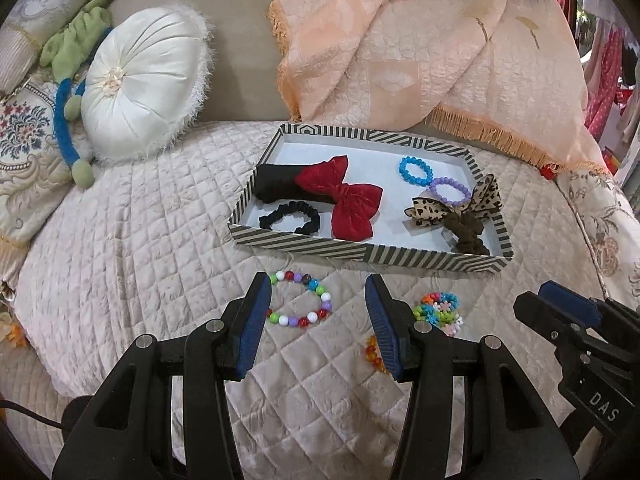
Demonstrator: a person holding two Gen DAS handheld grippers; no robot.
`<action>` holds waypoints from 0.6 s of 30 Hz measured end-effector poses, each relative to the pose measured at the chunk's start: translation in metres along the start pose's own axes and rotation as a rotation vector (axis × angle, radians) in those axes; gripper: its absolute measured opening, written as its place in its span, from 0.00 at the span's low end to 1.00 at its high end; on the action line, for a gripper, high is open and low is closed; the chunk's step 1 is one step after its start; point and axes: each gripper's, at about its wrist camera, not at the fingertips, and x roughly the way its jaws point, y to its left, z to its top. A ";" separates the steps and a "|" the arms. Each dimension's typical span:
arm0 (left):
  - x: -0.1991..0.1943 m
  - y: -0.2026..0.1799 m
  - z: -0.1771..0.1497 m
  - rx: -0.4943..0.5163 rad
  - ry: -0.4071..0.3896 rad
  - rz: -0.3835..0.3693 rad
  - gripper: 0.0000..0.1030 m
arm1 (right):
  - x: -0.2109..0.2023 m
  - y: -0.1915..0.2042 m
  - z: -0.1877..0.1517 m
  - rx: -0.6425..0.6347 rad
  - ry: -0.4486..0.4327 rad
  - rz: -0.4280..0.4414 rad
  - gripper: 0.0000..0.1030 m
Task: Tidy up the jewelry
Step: 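Move left tool to multicolor bead bracelet while right tool moves to flower-bead bracelet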
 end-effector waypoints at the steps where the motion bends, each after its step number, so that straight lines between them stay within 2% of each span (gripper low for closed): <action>1: -0.002 0.000 -0.001 -0.001 -0.002 -0.001 0.47 | -0.002 0.000 -0.001 -0.001 -0.002 -0.004 0.35; 18: -0.015 -0.005 -0.009 0.015 0.000 -0.003 0.47 | -0.018 0.004 -0.008 -0.003 -0.009 -0.009 0.41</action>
